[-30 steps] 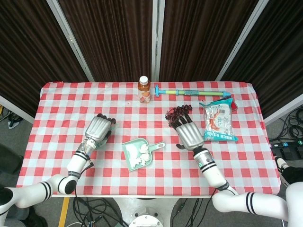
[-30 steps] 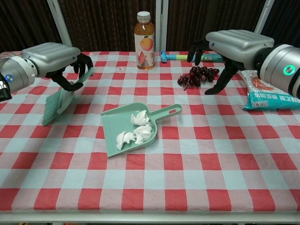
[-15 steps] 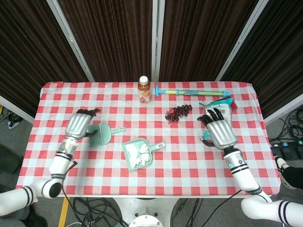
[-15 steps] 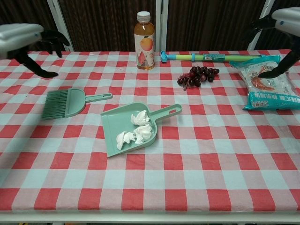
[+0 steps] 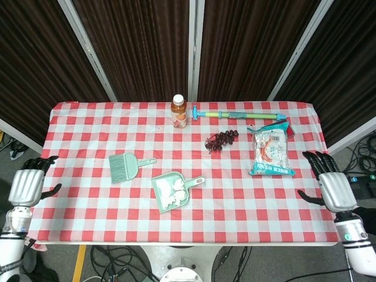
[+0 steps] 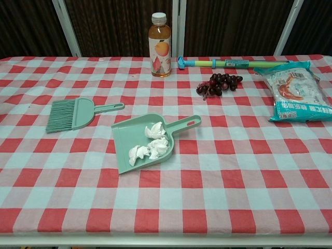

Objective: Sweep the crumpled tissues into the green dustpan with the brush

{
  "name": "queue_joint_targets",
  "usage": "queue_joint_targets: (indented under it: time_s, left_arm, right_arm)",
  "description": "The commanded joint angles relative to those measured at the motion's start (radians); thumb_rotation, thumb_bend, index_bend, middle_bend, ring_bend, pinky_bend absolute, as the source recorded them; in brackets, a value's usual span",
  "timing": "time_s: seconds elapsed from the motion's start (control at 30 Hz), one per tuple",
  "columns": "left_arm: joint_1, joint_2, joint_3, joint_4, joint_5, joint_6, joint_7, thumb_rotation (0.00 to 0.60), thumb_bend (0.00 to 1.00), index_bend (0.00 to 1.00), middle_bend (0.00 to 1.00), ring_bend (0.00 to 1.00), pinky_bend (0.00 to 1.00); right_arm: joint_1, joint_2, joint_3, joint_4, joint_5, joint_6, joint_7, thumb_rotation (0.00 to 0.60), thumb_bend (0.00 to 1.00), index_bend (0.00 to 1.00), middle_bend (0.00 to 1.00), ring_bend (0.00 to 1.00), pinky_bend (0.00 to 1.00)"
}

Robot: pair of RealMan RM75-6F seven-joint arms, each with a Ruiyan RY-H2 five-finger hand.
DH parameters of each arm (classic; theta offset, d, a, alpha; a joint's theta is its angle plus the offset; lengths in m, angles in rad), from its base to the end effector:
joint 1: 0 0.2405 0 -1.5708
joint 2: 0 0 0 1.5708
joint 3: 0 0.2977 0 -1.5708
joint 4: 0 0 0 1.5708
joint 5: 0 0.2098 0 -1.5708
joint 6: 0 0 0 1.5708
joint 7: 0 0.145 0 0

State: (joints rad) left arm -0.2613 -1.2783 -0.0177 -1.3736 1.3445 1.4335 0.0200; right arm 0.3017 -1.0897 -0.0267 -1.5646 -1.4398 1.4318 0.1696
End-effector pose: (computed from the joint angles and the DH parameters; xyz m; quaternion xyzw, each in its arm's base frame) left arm -0.3693 0.2476 0.1412 -0.6072 -0.3623 -0.3641 0.6062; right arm -0.3318 -0.2459 0.1806 0.6194 -0.3986 0.4255 0.5258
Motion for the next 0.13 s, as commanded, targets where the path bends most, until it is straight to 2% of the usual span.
queue_joint_targets:
  time_s: [0.03,0.13]
  left_arm:
    - [0.081,0.025,0.037,-0.043,0.029,0.087,-0.008,0.6,0.2,0.2,0.3,0.23,0.23]
    - [0.122,0.03,0.055,-0.07,0.041,0.116,-0.008,0.6,0.19,0.21,0.3,0.23,0.22]
  right_arm:
    - [-0.088,-0.002,-0.028,0.04,-0.049,0.099,0.056,0.6,0.09,0.03,0.09,0.0,0.0]
    - [-0.127,-0.015,-0.034,0.058,-0.07,0.14,0.07,0.6,0.1,0.03,0.09,0.0,0.0]
